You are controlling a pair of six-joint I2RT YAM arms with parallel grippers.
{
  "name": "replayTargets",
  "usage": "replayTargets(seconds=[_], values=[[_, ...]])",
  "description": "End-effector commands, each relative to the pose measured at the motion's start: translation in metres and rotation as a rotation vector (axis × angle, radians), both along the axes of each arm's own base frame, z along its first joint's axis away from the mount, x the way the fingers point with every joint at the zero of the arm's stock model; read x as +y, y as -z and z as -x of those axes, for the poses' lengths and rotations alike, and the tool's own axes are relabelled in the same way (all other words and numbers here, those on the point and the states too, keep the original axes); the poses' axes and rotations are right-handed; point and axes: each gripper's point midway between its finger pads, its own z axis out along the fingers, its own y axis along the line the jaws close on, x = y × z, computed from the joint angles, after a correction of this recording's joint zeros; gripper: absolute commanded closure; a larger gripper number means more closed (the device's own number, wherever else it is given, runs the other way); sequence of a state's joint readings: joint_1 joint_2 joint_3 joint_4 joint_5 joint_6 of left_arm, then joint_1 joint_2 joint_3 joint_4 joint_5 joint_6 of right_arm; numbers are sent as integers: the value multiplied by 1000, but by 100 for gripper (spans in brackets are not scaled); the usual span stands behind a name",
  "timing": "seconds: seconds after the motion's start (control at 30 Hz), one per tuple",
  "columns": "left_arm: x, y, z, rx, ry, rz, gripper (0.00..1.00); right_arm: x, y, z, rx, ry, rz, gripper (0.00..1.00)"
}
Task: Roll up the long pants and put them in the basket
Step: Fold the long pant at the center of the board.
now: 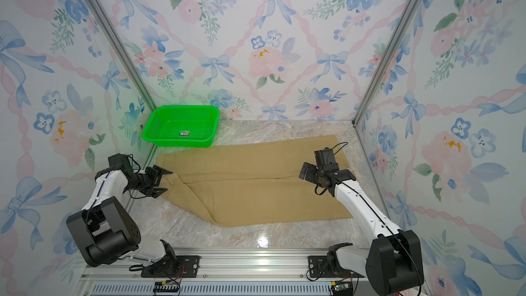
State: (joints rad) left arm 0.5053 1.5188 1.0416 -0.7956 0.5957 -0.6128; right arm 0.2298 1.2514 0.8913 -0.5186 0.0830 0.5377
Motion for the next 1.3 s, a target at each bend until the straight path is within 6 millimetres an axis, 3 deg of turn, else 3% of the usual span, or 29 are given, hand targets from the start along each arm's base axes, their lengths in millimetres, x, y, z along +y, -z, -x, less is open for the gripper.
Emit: replayTargets(seconds=[0.0,0.03,0.23,0.43,0.57,0.87,1.27], values=[[8,-10,-11,11,43,-77,22,1,-2,-10,-6,20,-13,0],[10,-1,-16,39,46,-65,23,2,0,-13,-8,30,-21,0],[18,2,-51,84,62,-105,25,9,19,-21,-3,45,-61,0],[11,16,-70,169,134,-137,28,13,18,-34,0,24,-51,0],[6,22,-66,249,188,-200,29,16,16,-42,-2,12,-51,0],[15,41,-41,418,224,-324,31,22,18,-51,1,-1,-66,0],[3,50,-58,419,258,-323,33,21,26,-46,14,0,-67,0]])
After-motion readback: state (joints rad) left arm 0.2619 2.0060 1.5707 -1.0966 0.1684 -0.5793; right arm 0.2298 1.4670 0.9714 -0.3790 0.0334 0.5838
